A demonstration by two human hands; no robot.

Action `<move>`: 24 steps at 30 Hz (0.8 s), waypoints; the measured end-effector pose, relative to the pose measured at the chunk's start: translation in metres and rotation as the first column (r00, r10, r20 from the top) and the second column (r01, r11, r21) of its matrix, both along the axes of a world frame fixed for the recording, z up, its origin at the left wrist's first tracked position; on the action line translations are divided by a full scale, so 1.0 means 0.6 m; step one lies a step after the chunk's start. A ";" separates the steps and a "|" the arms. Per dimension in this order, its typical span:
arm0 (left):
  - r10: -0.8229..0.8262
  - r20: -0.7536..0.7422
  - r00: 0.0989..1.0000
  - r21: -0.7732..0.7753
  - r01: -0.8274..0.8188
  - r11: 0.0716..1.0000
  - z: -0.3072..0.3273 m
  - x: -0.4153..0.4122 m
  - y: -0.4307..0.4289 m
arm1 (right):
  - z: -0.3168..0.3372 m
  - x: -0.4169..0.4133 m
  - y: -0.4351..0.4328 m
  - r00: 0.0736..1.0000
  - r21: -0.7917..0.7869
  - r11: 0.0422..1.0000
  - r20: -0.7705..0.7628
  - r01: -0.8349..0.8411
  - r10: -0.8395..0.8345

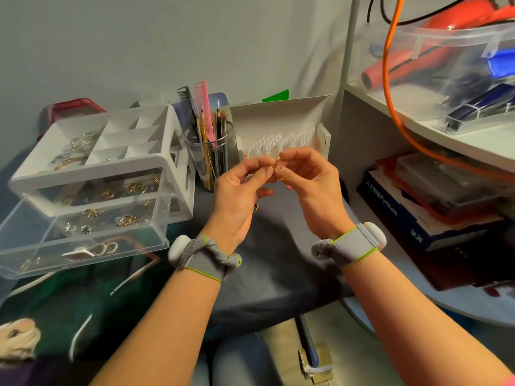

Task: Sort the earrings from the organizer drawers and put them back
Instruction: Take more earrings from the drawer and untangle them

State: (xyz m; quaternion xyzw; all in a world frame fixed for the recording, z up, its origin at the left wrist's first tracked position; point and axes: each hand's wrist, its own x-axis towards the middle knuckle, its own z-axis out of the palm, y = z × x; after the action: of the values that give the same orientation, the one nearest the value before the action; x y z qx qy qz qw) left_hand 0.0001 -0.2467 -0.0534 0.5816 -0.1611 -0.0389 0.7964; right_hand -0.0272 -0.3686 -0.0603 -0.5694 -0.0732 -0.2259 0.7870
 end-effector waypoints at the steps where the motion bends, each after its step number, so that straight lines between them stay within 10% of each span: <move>1: -0.002 -0.003 1.000 -0.006 0.002 1.000 -0.001 0.001 -0.001 | -0.002 0.002 -0.002 1.000 0.015 1.000 -0.010 -0.004 0.004; 12: 0.028 -0.041 0.999 -0.001 -0.029 1.000 -0.007 0.008 -0.012 | -0.011 0.017 -0.010 0.991 0.110 0.993 -0.126 -0.035 0.049; 24: 0.308 -0.002 0.951 0.457 -0.273 0.847 -0.051 0.041 -0.016 | -0.045 0.050 -0.038 0.838 -0.516 0.831 -0.344 0.208 -0.424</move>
State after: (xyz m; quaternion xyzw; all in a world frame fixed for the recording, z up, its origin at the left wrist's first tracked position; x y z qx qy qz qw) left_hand 0.0249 -0.2561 -0.0838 0.7661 -0.0277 0.0237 0.6417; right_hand 0.0025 -0.3916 -0.0872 -0.7786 0.1553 -0.1965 0.5754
